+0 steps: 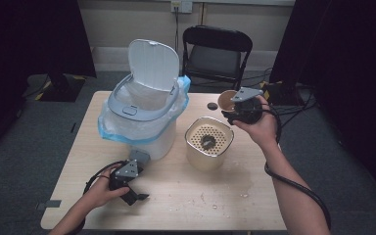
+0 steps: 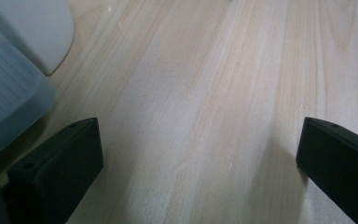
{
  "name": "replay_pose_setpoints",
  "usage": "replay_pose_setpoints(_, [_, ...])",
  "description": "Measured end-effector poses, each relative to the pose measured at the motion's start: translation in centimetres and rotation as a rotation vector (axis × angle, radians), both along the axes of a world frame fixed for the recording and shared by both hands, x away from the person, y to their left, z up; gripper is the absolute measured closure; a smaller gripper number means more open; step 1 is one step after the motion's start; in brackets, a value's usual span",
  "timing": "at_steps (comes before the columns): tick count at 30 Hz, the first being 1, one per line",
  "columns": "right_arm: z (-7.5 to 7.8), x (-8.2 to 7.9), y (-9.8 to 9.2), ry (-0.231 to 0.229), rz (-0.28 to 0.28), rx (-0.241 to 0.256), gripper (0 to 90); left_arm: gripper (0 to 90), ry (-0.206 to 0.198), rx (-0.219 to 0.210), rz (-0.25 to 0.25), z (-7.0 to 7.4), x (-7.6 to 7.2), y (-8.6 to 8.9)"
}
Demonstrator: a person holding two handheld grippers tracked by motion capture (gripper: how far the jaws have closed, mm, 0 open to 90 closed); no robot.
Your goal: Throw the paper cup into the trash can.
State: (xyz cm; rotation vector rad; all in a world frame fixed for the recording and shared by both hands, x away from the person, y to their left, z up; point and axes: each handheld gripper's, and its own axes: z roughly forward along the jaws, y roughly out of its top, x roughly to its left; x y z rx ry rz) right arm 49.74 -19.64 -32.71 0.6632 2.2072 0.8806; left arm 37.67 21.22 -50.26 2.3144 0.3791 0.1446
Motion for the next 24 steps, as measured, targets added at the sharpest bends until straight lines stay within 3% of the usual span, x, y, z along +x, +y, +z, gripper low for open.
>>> replay_pose_setpoints(4, [0.3, 0.1, 0.1, 0.044, 0.003, 0.061, 32.9, 0.0, 0.000, 0.000, 0.000, 0.0, 0.0, 0.0])
replay_pose_setpoints(12, [1.2, 0.3, 0.4, 0.100, 0.001, 0.130, 32.7, 0.0, 0.002, 0.000, 0.001, 0.0, 0.0, 0.0])
replay_pose_setpoints(24, [2.4, 0.5, 1.7, 0.167, 0.053, 0.169, 32.4, 0.0, 0.003, -0.002, 0.002, 0.0, 0.0, 0.0])
